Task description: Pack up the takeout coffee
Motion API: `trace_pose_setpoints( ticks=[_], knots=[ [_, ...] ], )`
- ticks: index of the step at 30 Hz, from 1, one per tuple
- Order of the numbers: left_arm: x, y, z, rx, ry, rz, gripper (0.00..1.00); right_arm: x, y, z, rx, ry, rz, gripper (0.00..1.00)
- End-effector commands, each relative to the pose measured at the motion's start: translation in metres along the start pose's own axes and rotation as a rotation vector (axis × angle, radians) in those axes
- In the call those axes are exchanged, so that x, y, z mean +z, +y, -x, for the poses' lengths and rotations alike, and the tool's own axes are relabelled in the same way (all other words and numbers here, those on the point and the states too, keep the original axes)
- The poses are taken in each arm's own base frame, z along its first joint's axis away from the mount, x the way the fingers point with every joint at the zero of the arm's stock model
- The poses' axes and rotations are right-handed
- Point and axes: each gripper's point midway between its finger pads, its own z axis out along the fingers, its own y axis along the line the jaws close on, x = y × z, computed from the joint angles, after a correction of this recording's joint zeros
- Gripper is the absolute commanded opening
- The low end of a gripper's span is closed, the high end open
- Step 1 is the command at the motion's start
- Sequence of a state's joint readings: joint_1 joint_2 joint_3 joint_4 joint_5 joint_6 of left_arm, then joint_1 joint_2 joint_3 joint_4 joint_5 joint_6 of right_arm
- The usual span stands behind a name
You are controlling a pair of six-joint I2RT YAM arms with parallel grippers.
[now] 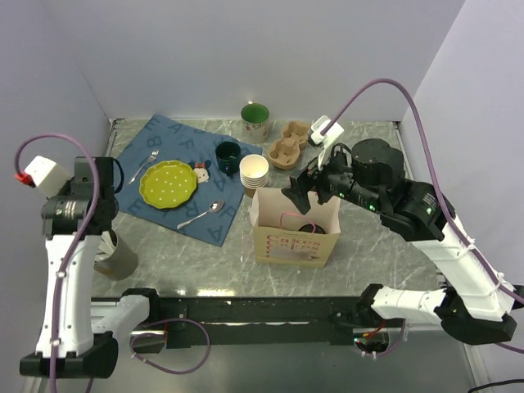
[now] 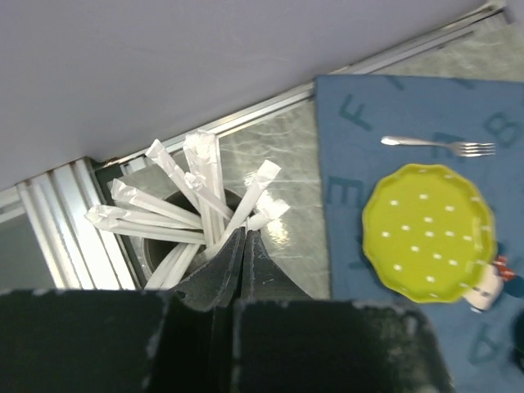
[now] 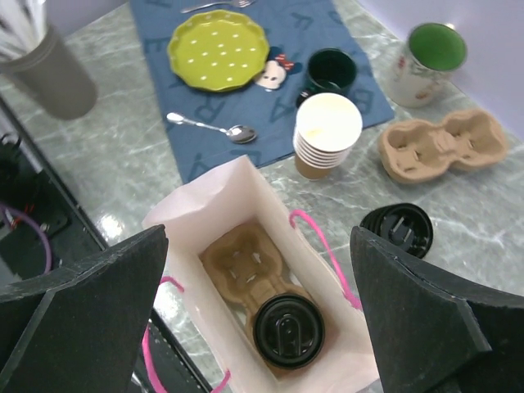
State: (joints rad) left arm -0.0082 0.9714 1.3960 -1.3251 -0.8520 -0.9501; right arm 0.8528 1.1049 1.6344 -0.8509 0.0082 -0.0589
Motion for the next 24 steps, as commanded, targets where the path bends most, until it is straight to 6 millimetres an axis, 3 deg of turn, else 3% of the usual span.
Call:
trace_pose_setpoints(
  ticks=[1, 5, 11, 14, 17, 18, 21, 23, 24],
  knots=[
    [-0.030, 0.010, 0.028, -0.017, -0.025, -0.096, 0.01, -0.013, -0.010, 0.012, 0.140, -0.075, -0.079, 1.00],
    [-0.052, 0.017, 0.058, -0.032, -0.092, -0.157, 0.01, -0.016, -0.005, -0.004, 0.229, -0.104, -0.069, 1.00],
    [-0.083, 0.015, 0.091, -0.056, -0.137, -0.277, 0.01, -0.042, -0.009, -0.003, 0.268, -0.183, -0.082, 1.00],
    [-0.104, 0.004, 0.100, -0.056, -0.130, -0.412, 0.01, -0.056, -0.016, 0.001, 0.270, -0.202, -0.119, 1.00],
    [-0.156, -0.033, 0.107, -0.034, -0.132, -0.786, 0.01, -0.069, -0.023, 0.002, 0.267, -0.223, -0.150, 1.00],
    [-0.190, -0.047, 0.113, -0.060, -0.156, -0.987, 0.01, -0.072, -0.024, 0.003, 0.267, -0.231, -0.154, 1.00],
    [-0.239, -0.066, 0.110, -0.107, -0.111, -1.272, 0.01, -0.082, -0.026, 0.003, 0.259, -0.237, -0.165, 1.00],
    [-0.259, -0.078, 0.106, -0.157, -0.026, -1.389, 0.01, -0.087, -0.027, 0.002, 0.250, -0.232, -0.166, 1.00],
    [-0.262, -0.088, 0.095, -0.155, 0.038, -1.442, 0.01, -0.089, -0.028, 0.002, 0.238, -0.228, -0.169, 1.00]
  ],
)
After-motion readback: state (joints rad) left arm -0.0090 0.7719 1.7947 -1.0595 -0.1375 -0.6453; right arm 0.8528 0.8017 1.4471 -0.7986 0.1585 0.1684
